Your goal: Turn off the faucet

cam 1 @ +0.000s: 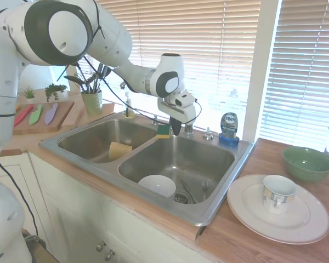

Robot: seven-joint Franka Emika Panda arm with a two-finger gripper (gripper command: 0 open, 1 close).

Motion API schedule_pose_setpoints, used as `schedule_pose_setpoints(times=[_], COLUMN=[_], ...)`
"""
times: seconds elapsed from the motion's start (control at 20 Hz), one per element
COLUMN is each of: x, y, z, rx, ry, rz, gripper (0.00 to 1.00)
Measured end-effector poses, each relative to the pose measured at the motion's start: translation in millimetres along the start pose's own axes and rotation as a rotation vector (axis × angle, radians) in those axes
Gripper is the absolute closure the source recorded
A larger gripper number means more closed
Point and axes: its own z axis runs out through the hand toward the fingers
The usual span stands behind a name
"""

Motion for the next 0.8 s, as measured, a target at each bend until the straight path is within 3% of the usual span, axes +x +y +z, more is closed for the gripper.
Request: schedule_pose_setpoints(times=[0.2, 0.55, 0.6, 0.8], x=[-28, -86, -91, -101], y=[39, 111, 121, 150], z=[-25, -50, -50, -47], rx=[-0.122, -0.171, -0.176, -0.175], ry=[-0.050, -0.093, -0.093, -0.082], rz=[-0.045, -0.089, -0.090, -0.089], gripper=[1.00, 1.00, 0.00, 0.00])
